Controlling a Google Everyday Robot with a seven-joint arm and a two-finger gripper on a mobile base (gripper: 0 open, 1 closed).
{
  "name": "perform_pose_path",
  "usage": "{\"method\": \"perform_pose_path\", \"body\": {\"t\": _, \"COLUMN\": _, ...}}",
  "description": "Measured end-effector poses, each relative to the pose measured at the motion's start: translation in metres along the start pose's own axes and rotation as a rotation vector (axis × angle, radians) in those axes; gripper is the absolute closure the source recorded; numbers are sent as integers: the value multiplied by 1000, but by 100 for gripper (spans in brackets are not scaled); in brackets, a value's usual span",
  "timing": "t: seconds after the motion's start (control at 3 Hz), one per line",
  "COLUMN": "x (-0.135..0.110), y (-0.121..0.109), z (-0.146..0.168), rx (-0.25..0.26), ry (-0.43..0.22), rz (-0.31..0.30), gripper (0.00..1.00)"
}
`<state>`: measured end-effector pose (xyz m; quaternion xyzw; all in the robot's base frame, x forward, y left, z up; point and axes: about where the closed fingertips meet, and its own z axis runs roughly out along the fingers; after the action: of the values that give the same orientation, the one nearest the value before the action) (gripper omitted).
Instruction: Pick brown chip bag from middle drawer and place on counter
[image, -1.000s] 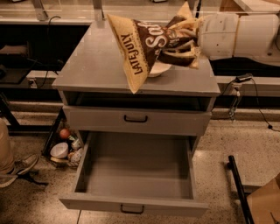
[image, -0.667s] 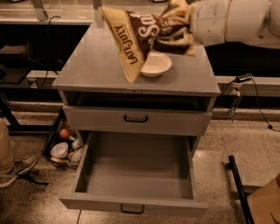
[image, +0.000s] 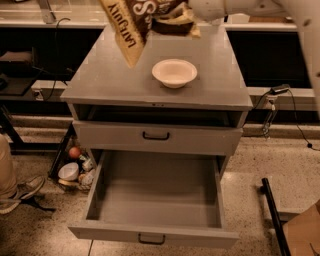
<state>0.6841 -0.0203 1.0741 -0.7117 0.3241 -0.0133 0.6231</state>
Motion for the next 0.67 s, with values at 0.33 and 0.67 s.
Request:
{"method": "perform_pose_path", "body": {"t": 0.33, "x": 6, "y": -7, "z": 38, "rx": -45, "ry": -19, "rz": -9, "gripper": 100}}
{"method": "perform_pose_path", "body": {"t": 0.67, "x": 8, "y": 0, "z": 88, "rx": -154, "ry": 15, "rz": -44, "gripper": 100}}
